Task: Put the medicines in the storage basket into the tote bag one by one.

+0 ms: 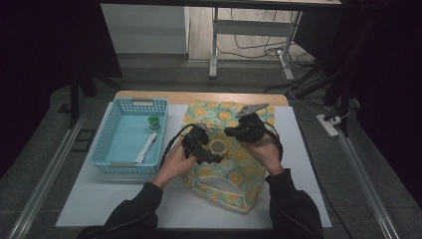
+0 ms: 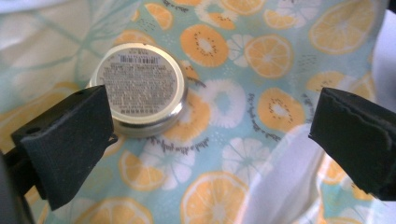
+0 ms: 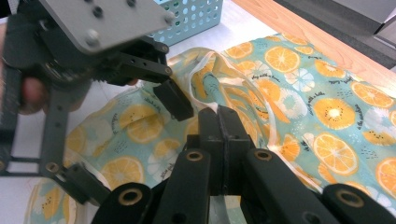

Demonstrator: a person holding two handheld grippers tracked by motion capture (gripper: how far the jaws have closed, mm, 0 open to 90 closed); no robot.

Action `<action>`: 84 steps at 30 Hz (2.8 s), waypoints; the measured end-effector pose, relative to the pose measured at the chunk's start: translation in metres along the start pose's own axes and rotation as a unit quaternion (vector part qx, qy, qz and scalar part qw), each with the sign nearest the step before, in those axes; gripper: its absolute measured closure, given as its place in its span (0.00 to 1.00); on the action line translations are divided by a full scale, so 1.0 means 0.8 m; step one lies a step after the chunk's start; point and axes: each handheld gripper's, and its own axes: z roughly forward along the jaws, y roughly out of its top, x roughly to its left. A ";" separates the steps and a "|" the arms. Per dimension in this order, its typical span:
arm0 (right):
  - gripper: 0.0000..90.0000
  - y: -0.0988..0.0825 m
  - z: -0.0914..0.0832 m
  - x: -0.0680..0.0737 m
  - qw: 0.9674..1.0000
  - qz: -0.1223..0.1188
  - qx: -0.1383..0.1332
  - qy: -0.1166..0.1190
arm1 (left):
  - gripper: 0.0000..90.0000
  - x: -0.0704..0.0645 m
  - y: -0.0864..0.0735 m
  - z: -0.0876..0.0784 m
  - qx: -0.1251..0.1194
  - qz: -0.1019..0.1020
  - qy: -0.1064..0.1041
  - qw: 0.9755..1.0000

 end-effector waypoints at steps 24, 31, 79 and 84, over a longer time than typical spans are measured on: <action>1.00 0.001 0.000 0.003 1.000 -0.004 -0.002 -0.001 | 0.00 0.009 -0.019 -0.072 0.011 0.013 0.040 0.999; 1.00 0.001 0.000 0.003 1.000 -0.005 -0.002 -0.002 | 0.00 0.017 -0.029 -0.099 0.008 -0.007 0.061 0.998; 1.00 0.002 0.001 0.005 1.000 -0.010 -0.001 -0.005 | 0.00 0.132 -0.115 -0.156 0.084 -0.130 0.206 0.966; 1.00 0.002 0.000 0.004 1.000 -0.010 -0.002 -0.005 | 0.00 0.140 -0.115 -0.141 0.101 -0.137 0.194 0.966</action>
